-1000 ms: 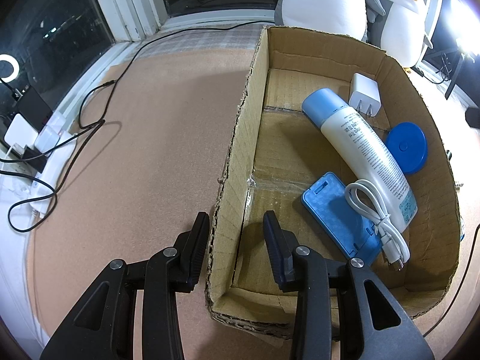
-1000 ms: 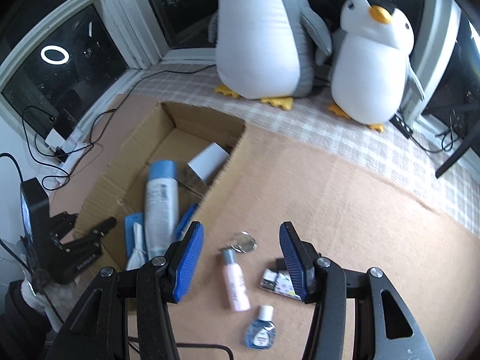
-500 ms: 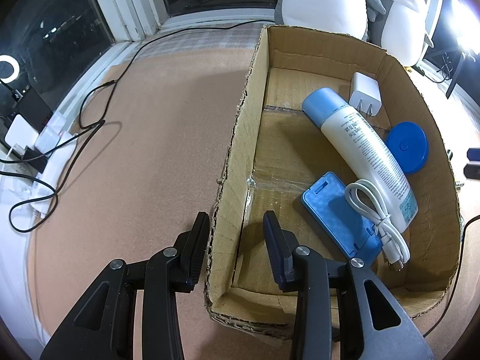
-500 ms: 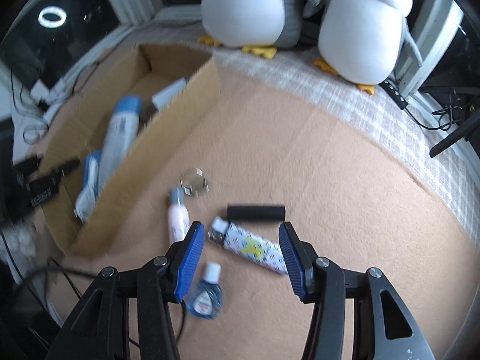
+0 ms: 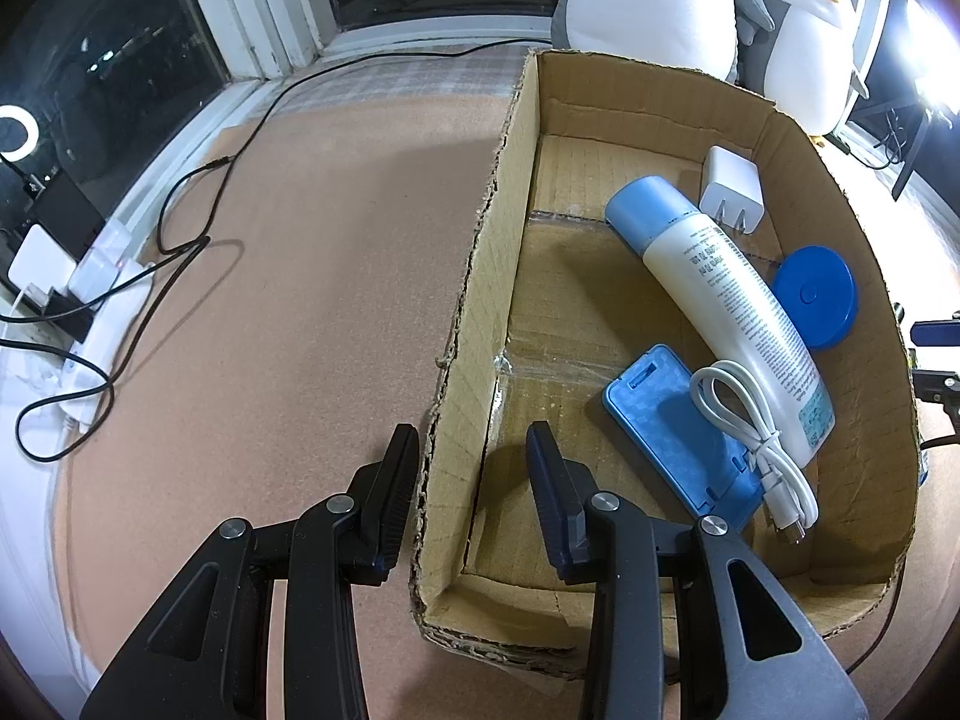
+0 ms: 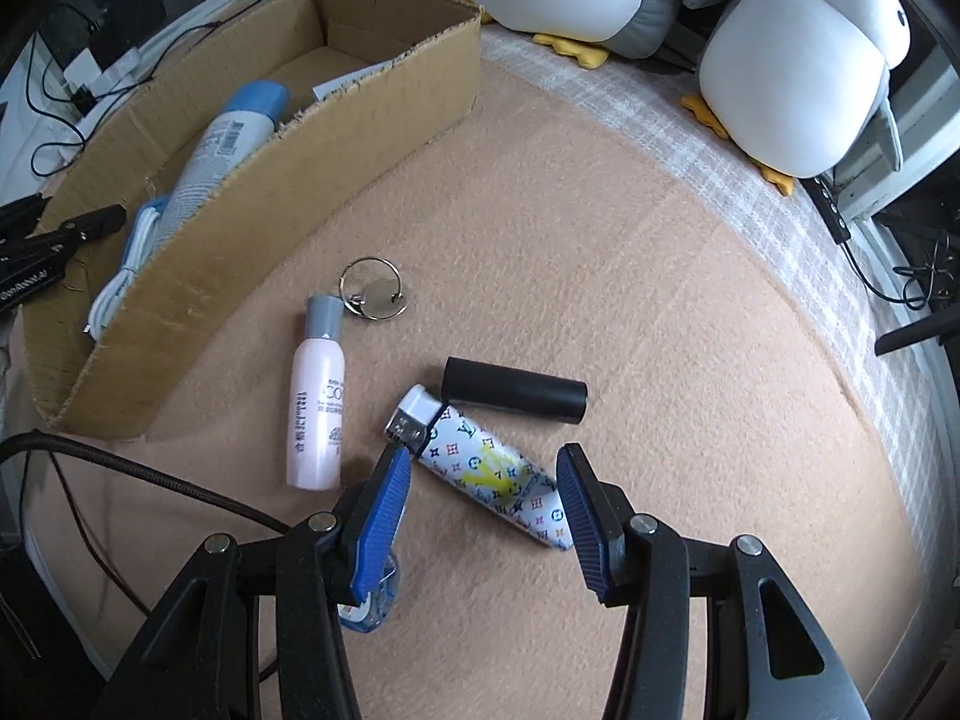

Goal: Organize rigid objects
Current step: 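Return the right gripper and grasp the patterned lighter, then carry the patterned lighter into the box and release it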

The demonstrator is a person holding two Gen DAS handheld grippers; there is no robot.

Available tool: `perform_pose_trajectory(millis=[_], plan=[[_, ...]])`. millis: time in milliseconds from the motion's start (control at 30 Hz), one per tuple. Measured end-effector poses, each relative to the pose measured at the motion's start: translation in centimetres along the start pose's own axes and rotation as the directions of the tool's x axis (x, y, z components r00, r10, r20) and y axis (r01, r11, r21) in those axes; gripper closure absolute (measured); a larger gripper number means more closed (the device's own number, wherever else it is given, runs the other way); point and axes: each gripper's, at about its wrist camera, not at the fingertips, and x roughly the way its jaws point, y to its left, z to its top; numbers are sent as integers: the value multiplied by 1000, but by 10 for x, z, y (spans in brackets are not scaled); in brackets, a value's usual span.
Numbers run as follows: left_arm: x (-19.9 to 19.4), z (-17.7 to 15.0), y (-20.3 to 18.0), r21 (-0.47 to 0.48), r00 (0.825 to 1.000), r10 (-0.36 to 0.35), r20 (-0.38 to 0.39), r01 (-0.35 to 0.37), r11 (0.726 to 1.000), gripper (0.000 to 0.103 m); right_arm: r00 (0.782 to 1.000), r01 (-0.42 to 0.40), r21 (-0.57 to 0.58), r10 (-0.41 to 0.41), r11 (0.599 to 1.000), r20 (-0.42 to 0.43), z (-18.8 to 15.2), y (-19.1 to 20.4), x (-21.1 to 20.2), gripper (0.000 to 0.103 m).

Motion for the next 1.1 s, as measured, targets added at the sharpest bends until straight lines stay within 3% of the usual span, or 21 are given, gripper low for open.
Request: perform_pose_trajectory(millis=[167,533,800,1100], plan=[[0,0,1,-1,1000,-1,0,1,1000,67,1000,12,-27,-13,1000,-13,4,3,6,58],[0,0,0,-2,1000,-1,0,1,1000,67,1000,-12,22,12,1000,-17,14,-3,14,75],[0,0,1,0,1000,-1,1,1,1000,67,1000,-28,69,29,997,-9,-2,-10,12,84],[0,-1,1,-1,1000,0,0,0,1000,67,997,-56,180,46,982,59,-19,-22,5,84]])
